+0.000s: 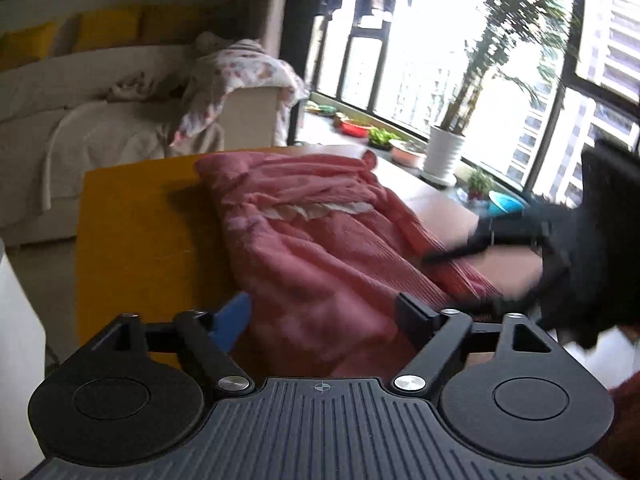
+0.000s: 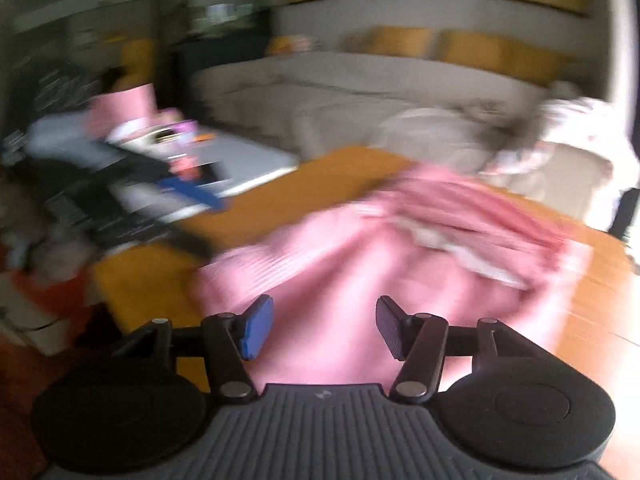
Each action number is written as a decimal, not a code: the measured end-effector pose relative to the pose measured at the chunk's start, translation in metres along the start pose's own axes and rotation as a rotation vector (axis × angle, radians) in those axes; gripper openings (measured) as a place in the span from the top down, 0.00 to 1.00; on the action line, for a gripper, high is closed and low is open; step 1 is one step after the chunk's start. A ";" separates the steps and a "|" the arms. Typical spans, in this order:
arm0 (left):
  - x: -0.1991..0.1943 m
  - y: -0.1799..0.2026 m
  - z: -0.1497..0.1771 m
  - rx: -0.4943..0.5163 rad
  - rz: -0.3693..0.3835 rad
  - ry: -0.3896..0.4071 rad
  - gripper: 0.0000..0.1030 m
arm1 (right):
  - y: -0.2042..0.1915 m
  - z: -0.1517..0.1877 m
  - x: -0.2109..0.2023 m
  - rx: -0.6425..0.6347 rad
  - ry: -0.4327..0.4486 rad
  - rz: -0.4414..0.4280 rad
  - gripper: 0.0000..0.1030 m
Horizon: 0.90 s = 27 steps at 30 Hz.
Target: Fold clothes
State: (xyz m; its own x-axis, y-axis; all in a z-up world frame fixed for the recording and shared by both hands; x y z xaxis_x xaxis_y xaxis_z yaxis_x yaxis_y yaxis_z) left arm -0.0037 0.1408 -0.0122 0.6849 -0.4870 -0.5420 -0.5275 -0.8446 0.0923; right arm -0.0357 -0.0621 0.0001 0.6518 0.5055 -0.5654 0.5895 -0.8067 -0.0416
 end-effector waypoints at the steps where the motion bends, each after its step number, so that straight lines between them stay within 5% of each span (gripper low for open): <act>1: 0.005 0.007 0.001 0.021 -0.005 -0.007 0.11 | 0.009 0.004 -0.003 0.018 0.005 0.042 0.44; 7: 0.052 0.033 0.017 0.203 -0.157 -0.087 0.18 | 0.035 0.043 0.004 0.121 -0.040 0.178 0.44; 10: 0.059 0.027 0.020 0.249 -0.201 -0.105 0.57 | 0.032 0.063 -0.001 0.131 -0.036 0.192 0.44; 11: 0.058 0.025 0.020 0.265 -0.217 -0.108 0.90 | 0.033 0.063 0.000 0.132 -0.035 0.191 0.44; 14: 0.045 0.011 0.007 0.356 -0.330 -0.099 0.91 | 0.037 0.063 0.002 0.128 -0.040 0.181 0.43; 19: 0.004 -0.024 -0.019 0.318 -0.442 -0.045 0.95 | 0.037 0.059 0.006 0.124 -0.035 0.175 0.39; 22: -0.015 -0.027 -0.023 0.258 -0.389 -0.014 0.96 | 0.037 0.058 0.007 0.122 -0.036 0.176 0.39; 25: -0.022 -0.020 -0.019 0.138 -0.224 0.000 0.95 | 0.036 0.057 0.007 0.118 -0.040 0.177 0.39; 27: -0.021 -0.015 -0.013 0.087 -0.180 -0.001 0.84 | 0.036 0.057 0.007 0.116 -0.043 0.177 0.39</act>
State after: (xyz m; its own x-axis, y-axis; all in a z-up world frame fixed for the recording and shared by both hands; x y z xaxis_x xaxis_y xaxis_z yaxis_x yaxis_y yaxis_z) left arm -0.0030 0.1610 0.0086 0.7718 -0.3295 -0.5438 -0.4377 -0.8956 -0.0787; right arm -0.0372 -0.1049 -0.0519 0.7176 0.3414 -0.6071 0.4074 -0.9127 -0.0317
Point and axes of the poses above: each gripper's, at about its wrist camera, not at the fingertips, and x roughly the way its jaws point, y to its right, z to its underside, the point moved 2 cm from there along x, roughly the way its jaws point, and after that the axes turned 4 degrees about x, right-handed, at the moved point
